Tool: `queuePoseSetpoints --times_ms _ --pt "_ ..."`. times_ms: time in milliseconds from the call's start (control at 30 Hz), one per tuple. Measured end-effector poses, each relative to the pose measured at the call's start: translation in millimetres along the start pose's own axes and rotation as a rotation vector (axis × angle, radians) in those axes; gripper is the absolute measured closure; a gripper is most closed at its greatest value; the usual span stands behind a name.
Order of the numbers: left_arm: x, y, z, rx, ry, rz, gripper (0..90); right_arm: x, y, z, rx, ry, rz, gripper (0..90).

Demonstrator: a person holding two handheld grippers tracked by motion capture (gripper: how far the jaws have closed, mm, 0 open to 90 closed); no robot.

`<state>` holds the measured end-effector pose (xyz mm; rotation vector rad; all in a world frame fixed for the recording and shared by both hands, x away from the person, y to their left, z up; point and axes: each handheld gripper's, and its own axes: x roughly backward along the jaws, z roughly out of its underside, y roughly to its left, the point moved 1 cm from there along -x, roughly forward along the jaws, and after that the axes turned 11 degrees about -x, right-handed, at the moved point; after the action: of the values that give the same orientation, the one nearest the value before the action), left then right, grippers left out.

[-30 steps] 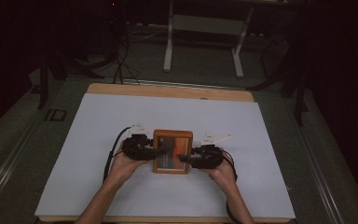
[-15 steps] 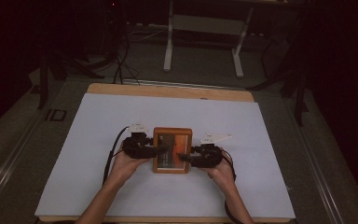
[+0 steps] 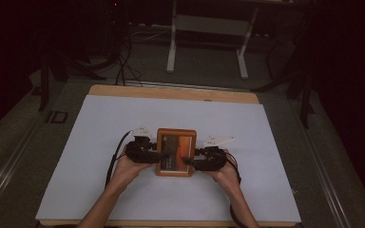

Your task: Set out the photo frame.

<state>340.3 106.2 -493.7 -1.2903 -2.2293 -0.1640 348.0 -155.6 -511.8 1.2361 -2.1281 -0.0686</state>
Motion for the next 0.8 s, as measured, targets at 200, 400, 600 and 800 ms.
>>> queuePoseSetpoints --times_ms 200,400,600,800 --pt "4.4 -0.1 1.8 0.011 0.001 -0.002 47.4 6.6 -0.5 -2.7 0.004 -0.016 0.027 45.9" --pt "7.8 2.6 2.8 0.028 0.0 0.001 45.4 11.9 -3.3 -2.8 -0.004 -0.025 0.03 45.7" --pt "19.3 7.5 2.9 0.043 -0.03 -0.014 42.4 20.4 -0.4 -5.9 0.018 -0.032 0.037 45.0" --pt "35.2 10.4 2.0 0.034 -0.049 -0.05 41.8 35.6 -3.7 -8.1 0.022 -0.052 0.058 44.6"
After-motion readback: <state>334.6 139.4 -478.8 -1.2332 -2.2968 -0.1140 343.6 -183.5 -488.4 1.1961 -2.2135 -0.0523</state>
